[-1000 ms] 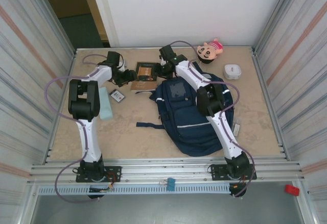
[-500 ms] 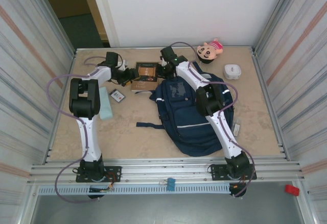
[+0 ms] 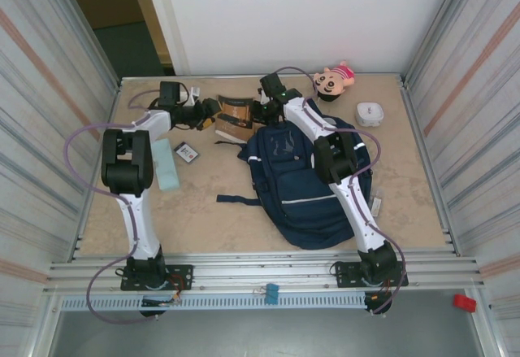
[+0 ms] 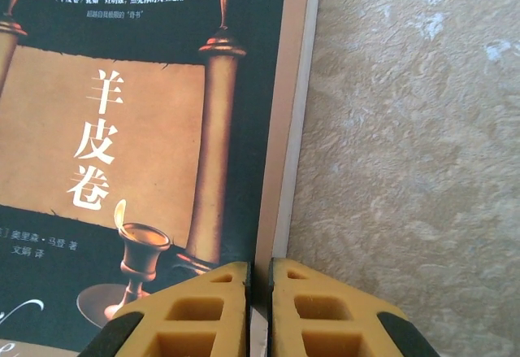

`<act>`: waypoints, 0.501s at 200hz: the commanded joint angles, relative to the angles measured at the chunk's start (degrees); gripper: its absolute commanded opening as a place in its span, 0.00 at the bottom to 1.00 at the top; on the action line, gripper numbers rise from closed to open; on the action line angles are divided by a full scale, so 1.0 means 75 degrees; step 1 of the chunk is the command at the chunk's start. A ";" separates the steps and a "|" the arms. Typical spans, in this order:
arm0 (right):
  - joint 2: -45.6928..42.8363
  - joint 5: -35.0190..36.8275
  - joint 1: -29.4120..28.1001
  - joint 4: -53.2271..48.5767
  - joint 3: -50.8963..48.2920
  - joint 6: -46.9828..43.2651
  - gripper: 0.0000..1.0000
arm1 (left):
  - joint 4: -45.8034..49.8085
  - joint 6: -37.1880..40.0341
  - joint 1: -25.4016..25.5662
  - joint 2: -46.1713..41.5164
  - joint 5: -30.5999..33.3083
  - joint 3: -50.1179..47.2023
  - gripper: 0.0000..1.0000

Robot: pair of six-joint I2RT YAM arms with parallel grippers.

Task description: Pack the student bag

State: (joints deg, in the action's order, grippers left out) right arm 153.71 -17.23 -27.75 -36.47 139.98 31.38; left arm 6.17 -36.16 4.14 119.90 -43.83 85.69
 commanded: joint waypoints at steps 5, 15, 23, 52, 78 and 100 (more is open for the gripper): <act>-0.0042 -0.0700 -0.0220 0.0170 -0.0515 0.0162 0.12 | -0.0341 -0.0028 0.0210 -0.0065 -0.0552 -0.0101 0.62; -0.0084 -0.0711 -0.0215 0.0237 -0.0566 0.0187 0.12 | -0.0407 -0.0087 0.0227 -0.0021 -0.0512 -0.0117 0.61; -0.0115 -0.0732 -0.0224 0.0282 -0.0614 0.0199 0.12 | -0.0446 -0.0088 0.0256 0.0187 -0.0430 -0.0117 0.60; -0.0194 -0.0835 -0.0192 0.0468 -0.0786 0.0301 0.12 | -0.0634 -0.0222 0.0360 0.0406 -0.0237 -0.0035 0.57; -0.0294 -0.0995 -0.0179 0.0820 -0.1048 0.0530 0.12 | -0.1158 -0.0570 0.0454 0.0525 -0.0271 -0.0073 0.56; -0.0327 -0.1059 -0.0191 0.0981 -0.1153 0.0638 0.12 | -0.1549 -0.0778 0.0542 0.0546 -0.0296 -0.0175 0.57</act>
State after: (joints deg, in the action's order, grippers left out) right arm 151.33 -19.75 -26.89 -30.11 133.78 34.50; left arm 1.10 -39.13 4.23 122.37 -42.30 85.36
